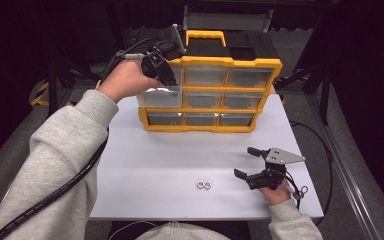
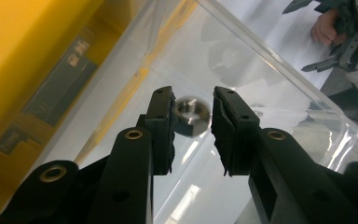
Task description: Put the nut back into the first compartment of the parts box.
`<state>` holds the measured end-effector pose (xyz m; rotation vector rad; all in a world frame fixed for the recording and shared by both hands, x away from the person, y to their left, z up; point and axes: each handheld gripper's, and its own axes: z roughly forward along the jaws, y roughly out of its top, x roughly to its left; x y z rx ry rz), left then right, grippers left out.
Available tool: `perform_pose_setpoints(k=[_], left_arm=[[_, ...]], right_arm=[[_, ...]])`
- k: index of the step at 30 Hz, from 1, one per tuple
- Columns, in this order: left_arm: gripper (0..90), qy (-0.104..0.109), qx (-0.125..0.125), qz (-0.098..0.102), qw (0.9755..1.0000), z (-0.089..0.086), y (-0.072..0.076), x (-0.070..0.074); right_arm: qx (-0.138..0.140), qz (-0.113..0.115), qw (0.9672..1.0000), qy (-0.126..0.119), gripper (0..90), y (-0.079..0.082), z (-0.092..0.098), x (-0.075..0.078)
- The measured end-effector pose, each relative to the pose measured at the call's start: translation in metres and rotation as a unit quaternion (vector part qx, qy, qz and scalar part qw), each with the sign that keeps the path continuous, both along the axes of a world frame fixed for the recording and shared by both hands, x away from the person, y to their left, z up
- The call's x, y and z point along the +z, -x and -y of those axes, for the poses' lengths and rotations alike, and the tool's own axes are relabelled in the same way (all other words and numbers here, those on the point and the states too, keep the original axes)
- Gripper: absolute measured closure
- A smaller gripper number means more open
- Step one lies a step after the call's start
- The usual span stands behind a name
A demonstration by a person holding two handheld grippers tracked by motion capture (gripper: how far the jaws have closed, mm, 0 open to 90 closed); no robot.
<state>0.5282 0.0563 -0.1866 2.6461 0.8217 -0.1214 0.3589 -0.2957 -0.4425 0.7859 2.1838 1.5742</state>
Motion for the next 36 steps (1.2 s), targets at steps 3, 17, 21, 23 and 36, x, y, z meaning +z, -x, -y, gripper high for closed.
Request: perform_pose_setpoints(k=[3, 17, 21, 23, 36], left_arm=[[69.4, 0.003, 0.002, 0.001, 1.0, -0.002, 0.0, 0.0], [57.5, 0.032, 0.0, 0.103, 0.9942, -0.019, 0.03, 0.036], [45.4, 0.051, -0.002, 0.129, 0.9903, -0.029, 0.044, 0.052], [42.7, 0.06, -0.02, 0.131, 0.9893, -0.031, 0.054, 0.057], [29.1, 0.048, -0.143, 0.119, 0.9814, -0.011, 0.112, 0.018]], right_arm=[[0.003, -0.002, 1.0, 0.001, 2.4, 0.0, 0.0, 0.0], [0.003, -0.001, 1.0, 0.0, 2.4, 0.0, 0.0, 0.0], [0.003, -0.002, 1.0, 0.0, 2.4, 0.0, -0.001, 0.0], [0.002, -0.001, 1.0, -0.001, 2.4, 0.0, -0.001, 0.0], [0.001, 0.003, 1.0, -0.003, 2.4, 0.001, 0.0, 0.001]])
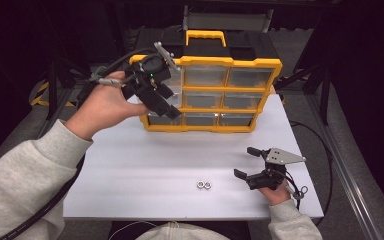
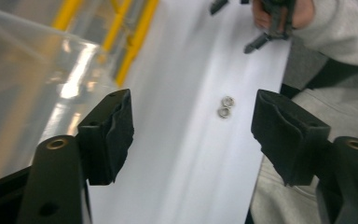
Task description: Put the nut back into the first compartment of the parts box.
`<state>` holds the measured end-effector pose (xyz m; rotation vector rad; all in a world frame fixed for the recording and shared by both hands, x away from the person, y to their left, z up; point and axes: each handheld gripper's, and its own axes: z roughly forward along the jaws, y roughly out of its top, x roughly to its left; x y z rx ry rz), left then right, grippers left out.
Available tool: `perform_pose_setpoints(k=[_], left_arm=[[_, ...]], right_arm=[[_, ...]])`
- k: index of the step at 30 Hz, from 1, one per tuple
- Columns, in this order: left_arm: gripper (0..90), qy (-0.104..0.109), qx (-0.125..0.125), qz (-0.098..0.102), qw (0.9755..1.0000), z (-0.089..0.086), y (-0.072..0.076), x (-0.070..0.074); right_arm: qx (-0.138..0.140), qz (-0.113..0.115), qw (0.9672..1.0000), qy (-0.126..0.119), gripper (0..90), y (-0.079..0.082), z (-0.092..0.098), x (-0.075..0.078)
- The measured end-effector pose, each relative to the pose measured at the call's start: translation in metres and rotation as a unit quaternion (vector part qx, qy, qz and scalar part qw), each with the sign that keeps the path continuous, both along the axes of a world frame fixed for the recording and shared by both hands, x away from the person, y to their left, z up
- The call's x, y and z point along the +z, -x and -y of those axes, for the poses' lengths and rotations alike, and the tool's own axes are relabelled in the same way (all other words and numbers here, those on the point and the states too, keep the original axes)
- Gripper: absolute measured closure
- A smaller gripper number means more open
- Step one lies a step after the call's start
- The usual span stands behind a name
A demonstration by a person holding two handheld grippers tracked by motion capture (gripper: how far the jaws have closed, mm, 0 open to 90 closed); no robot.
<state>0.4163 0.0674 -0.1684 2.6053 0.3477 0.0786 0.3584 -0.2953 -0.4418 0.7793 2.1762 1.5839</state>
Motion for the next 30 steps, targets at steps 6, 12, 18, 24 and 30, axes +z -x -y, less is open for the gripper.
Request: perform_pose_setpoints(k=[6, 12, 18, 24, 30], left_arm=[[19.0, -0.018, -0.033, 0.002, 0.9993, 0.022, 0.016, -0.036], [18.0, -0.027, -0.055, -0.002, 0.9981, 0.039, 0.019, -0.067], [11.0, -0.043, -0.047, -0.011, 0.9979, 0.052, 0.017, -0.095], [8.2, -0.052, -0.052, -0.018, 0.9971, 0.063, 0.017, -0.125], [7.7, -0.055, -0.066, -0.029, 0.9959, 0.071, 0.018, -0.155]], right_arm=[[0.002, -0.002, 1.0, 0.001, 2.4, 0.0, 0.0, 0.0], [0.001, 0.0, 1.0, -0.001, 2.4, 0.0, 0.0, 0.0], [0.002, -0.002, 1.0, 0.0, 2.3, 0.0, 0.0, -0.001], [0.002, -0.002, 1.0, 0.0, 2.3, 0.0, 0.0, 0.0], [0.001, -0.001, 1.0, 0.0, 2.3, 0.0, 0.0, 0.0]])
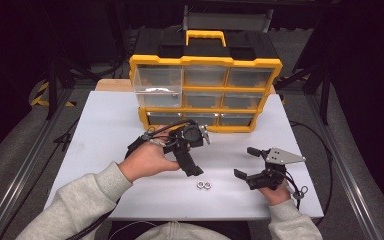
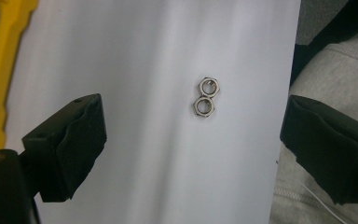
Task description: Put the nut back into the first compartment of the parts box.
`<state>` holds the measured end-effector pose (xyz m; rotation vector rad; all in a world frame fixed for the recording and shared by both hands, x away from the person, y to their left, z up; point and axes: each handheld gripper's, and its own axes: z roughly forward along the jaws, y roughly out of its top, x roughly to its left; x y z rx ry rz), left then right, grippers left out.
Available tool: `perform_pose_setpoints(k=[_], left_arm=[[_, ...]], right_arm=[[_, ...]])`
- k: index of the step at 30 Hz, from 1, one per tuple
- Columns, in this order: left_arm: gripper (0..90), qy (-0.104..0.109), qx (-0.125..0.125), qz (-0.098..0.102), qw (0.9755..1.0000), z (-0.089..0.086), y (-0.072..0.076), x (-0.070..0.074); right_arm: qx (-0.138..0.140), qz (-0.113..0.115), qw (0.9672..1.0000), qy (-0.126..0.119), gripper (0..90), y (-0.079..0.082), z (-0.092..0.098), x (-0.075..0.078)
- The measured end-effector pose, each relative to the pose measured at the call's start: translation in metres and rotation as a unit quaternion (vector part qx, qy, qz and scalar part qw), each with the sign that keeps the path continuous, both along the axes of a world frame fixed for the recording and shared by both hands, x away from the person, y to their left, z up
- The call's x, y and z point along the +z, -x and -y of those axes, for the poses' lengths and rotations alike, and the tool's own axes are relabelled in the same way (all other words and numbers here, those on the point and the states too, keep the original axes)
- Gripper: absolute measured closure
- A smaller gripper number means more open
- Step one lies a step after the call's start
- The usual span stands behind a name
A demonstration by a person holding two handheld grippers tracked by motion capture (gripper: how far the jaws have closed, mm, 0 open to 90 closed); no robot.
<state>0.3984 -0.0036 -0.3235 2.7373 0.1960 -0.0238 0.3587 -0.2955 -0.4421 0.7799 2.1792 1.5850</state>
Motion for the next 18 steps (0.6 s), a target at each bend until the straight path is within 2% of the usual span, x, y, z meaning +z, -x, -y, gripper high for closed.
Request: perform_pose_setpoints(k=[3, 5, 6, 9, 14, 18], left_arm=[[7.8, -0.009, -0.001, -0.004, 0.9999, 0.003, 0.001, -0.016], [7.9, -0.012, -0.005, -0.004, 0.9999, 0.004, 0.001, -0.02], [7.8, -0.012, -0.006, -0.006, 0.9999, 0.006, 0.002, -0.028], [8.0, -0.015, -0.004, -0.009, 0.9998, 0.008, 0.005, -0.035], [8.5, -0.018, -0.023, -0.01, 0.9995, 0.013, 0.006, -0.051], [9.6, -0.023, -0.026, -0.012, 0.9993, 0.017, 0.009, -0.062]], right_arm=[[0.0, -0.001, 1.0, 0.003, 2.3, 0.0, 0.0, 0.0], [0.001, -0.001, 1.0, 0.003, 2.3, 0.0, 0.0, 0.0], [0.001, -0.002, 1.0, 0.003, 2.3, 0.0, -0.001, 0.0], [0.001, -0.002, 1.0, 0.003, 2.3, 0.0, 0.0, 0.0], [0.0, -0.003, 1.0, 0.003, 2.3, 0.0, 0.0, 0.0], [0.0, -0.003, 1.0, 0.004, 2.3, 0.0, 0.0, -0.001]])
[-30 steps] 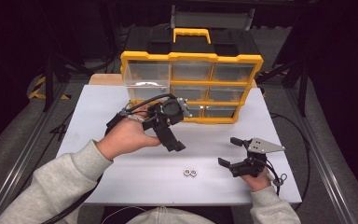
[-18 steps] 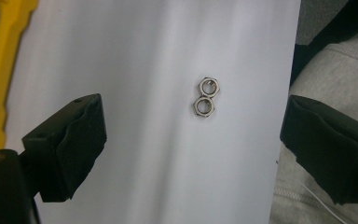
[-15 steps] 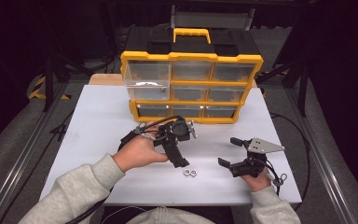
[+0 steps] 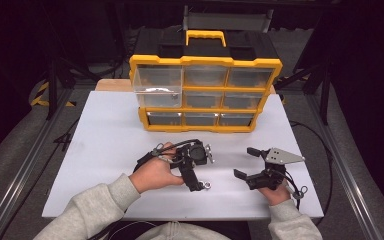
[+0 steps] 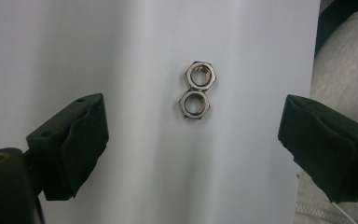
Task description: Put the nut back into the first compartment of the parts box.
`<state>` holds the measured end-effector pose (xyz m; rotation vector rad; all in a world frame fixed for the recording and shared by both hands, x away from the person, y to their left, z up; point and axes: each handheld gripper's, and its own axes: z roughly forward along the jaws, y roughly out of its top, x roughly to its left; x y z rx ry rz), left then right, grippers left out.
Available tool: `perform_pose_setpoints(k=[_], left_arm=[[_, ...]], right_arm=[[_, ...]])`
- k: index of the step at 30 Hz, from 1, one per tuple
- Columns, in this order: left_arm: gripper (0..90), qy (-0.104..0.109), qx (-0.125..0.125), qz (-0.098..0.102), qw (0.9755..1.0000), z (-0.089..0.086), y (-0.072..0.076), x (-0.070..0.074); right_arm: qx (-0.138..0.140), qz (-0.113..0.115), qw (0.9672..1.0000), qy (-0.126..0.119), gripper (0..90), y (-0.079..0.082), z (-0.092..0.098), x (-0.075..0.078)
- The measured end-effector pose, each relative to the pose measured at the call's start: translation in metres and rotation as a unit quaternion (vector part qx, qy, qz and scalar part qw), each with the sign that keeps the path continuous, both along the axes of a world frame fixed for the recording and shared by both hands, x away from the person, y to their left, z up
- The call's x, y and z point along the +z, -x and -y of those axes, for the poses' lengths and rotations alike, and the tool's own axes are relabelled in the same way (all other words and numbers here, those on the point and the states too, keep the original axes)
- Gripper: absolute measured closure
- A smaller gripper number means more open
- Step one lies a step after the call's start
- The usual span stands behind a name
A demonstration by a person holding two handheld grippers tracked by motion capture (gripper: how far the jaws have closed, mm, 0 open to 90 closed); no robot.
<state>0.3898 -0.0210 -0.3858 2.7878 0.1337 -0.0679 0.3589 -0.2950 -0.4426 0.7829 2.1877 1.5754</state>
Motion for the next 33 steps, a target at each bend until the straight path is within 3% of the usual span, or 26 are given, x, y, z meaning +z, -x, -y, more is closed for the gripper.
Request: perform_pose_setpoints(k=[7, 10, 12, 20, 24, 30, 33], left_arm=[[17.9, 0.0, -0.012, -0.014, 0.9998, 0.006, 0.002, -0.016], [22.8, -0.003, -0.004, -0.018, 0.9998, 0.007, 0.004, -0.022], [25.5, -0.015, -0.004, 0.005, 0.9999, 0.009, 0.005, -0.026], [42.1, -0.028, 0.016, 0.003, 0.9995, 0.01, 0.004, -0.034], [50.1, -0.039, 0.008, 0.015, 0.9991, 0.012, 0.006, -0.036], [66.3, -0.036, 0.002, 0.009, 0.9993, 0.013, 0.006, -0.037], [67.0, -0.04, 0.004, 0.007, 0.9992, 0.013, 0.006, -0.037]], right_arm=[[0.001, 0.0, 1.0, 0.0, 2.3, 0.0, 0.0, 0.0], [0.001, 0.0, 1.0, 0.001, 2.3, 0.0, 0.0, 0.0], [0.0, 0.0, 1.0, 0.001, 2.3, 0.0, 0.0, 0.0], [0.0, 0.001, 1.0, 0.004, 2.3, 0.0, 0.0, 0.0], [0.001, 0.0, 1.0, 0.005, 2.3, 0.0, -0.001, -0.001], [0.0, 0.0, 1.0, 0.005, 2.3, 0.0, -0.001, -0.001], [0.002, -0.001, 1.0, 0.007, 2.3, 0.0, -0.001, -0.001]])
